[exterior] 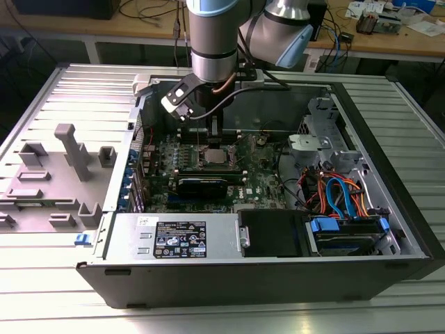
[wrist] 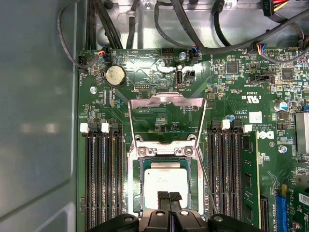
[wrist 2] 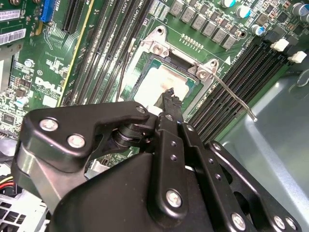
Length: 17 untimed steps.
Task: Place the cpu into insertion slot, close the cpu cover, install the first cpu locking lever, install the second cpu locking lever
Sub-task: 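Close the cpu cover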
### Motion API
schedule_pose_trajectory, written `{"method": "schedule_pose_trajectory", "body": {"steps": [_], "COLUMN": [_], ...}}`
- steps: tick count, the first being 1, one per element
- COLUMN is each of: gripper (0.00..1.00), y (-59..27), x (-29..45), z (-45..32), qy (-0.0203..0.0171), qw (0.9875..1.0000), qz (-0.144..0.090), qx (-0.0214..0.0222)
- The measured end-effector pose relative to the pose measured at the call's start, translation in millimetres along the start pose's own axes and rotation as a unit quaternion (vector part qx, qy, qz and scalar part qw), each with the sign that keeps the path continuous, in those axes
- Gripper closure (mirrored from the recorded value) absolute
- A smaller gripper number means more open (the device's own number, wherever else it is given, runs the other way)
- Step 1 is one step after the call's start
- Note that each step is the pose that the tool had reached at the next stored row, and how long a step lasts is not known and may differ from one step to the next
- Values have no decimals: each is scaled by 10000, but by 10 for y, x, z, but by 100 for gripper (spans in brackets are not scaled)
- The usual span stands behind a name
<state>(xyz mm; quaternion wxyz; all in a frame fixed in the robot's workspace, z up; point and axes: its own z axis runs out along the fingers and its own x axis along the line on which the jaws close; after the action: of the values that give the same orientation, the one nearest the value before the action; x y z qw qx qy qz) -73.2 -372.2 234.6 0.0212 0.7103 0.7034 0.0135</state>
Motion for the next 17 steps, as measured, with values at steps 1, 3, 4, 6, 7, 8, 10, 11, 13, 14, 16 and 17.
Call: {"method": "schedule_pose_trajectory", "body": {"steps": [1, 3, 4, 6, 7, 8, 10, 11, 13, 14, 16, 17], "gripper": [89, 89, 89, 89, 89, 89, 89, 89, 89, 89, 89, 89], "y": [0, 0, 0, 0, 0, 0, 0, 0, 1, 2, 3, 4], "x": [0, 0, 0, 0, 0, 0, 0, 0, 0, -1, -1, -1], "z": [0, 0, 0, -1, -1, -2, -5, -8, -23, -38, -58, -77], "qy": [0, 0, 1, 0, 0, 0, 0, 0, 0, 0, 0, 0], "qw": [10000, 10000, 10000, 10000, 10000, 10000, 10000, 10000, 10000, 10000, 10000, 10000], "qz": [0, 0, 0, 0, 0, 0, 0, 0, 0, 0, 0, 0], "qx": [0, 0, 0, 0, 0, 0, 0, 0, 0, 0, 0, 0]}}
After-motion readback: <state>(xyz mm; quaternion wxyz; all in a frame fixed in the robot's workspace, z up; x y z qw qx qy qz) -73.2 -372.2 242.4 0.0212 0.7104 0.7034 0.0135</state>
